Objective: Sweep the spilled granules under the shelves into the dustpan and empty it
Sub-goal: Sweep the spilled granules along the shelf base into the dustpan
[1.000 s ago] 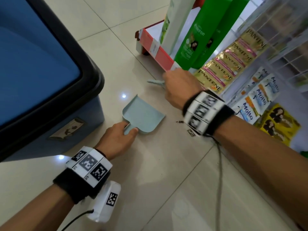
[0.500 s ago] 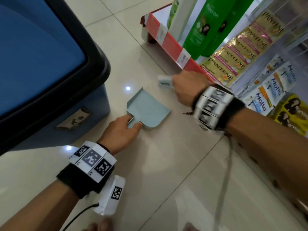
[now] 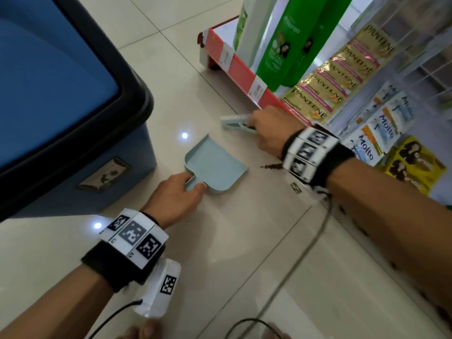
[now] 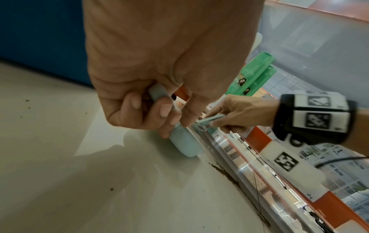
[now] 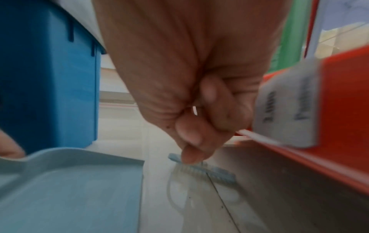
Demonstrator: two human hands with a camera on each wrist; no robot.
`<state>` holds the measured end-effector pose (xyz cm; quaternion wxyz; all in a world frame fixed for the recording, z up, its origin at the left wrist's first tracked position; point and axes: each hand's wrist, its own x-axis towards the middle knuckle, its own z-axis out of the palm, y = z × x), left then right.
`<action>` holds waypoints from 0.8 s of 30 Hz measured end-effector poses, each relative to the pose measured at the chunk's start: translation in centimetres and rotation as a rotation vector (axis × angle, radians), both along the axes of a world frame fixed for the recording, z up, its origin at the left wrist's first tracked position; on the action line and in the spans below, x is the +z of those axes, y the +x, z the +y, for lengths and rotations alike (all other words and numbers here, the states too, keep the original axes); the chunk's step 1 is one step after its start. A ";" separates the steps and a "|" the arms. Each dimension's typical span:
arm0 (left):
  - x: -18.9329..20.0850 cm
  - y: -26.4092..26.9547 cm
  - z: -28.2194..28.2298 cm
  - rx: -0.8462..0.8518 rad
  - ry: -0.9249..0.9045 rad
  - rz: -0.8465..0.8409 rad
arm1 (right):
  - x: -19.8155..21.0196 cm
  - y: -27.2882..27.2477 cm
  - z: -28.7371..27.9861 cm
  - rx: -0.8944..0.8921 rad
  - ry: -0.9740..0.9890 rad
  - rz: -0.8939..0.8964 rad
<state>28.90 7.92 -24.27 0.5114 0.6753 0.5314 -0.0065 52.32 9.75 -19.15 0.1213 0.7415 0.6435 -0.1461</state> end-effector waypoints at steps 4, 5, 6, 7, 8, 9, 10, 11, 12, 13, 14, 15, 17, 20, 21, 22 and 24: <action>0.2 -0.3 0.1 0.014 -0.007 0.013 | 0.5 1.5 -2.6 -0.047 0.082 0.238; 0.2 -0.3 0.1 0.021 -0.009 0.015 | 0.7 1.5 -2.9 -0.070 0.145 0.300; 0.2 -0.2 0.1 0.026 -0.008 0.014 | 0.8 1.3 -3.0 -0.089 0.214 0.339; 0.2 -0.1 0.1 0.026 -0.008 0.013 | 0.9 1.0 -2.9 -0.100 0.276 0.359; 0.1 -0.1 0.1 0.023 -0.007 0.010 | 1.0 0.5 -2.7 -0.109 0.322 0.366; 0.0 0.0 0.1 0.018 -0.006 0.004 | 1.2 0.1 -2.3 -0.117 0.354 0.363; -0.1 0.1 0.2 0.014 -0.005 -0.001 | 1.4 -0.4 -1.7 -0.121 0.370 0.350; -0.2 0.1 0.3 0.014 -0.005 -0.006 | 1.4 -0.7 -1.2 -0.116 0.370 0.329; -0.3 0.1 0.4 0.017 -0.008 -0.013 | 1.4 -0.9 -0.7 -0.106 0.355 0.302; -0.3 0.0 0.4 0.021 -0.014 -0.018 | 1.5 -1.2 -0.3 -0.095 0.333 0.279; -0.3 0.0 0.5 0.025 -0.020 -0.022 | 1.6 -1.3 0.1 -0.089 0.316 0.262; -0.4 -0.1 0.6 0.030 -0.023 -0.024 | 1.7 -1.4 0.5 -0.091 0.314 0.258; -0.4 -0.3 0.7 0.040 -0.022 -0.032 | 2.3 -1.7 1.1 -0.102 0.342 0.277; -0.5 -0.4 0.7 0.048 -0.019 -0.048 | 2.7 -2.3 2.3 -0.022 0.378 0.246; -0.5 -0.5 0.6 0.048 -0.022 -0.051 | 2.7 -2.4 2.9 0.009 0.382 0.222; -0.6 -0.5 0.5 0.046 -0.028 -0.053 | 2.6 -2.5 3.5 0.031 0.387 0.196; -0.8 -0.5 0.4 0.037 -0.040 -0.058 | 2.3 -2.7 5.1 0.063 0.415 0.151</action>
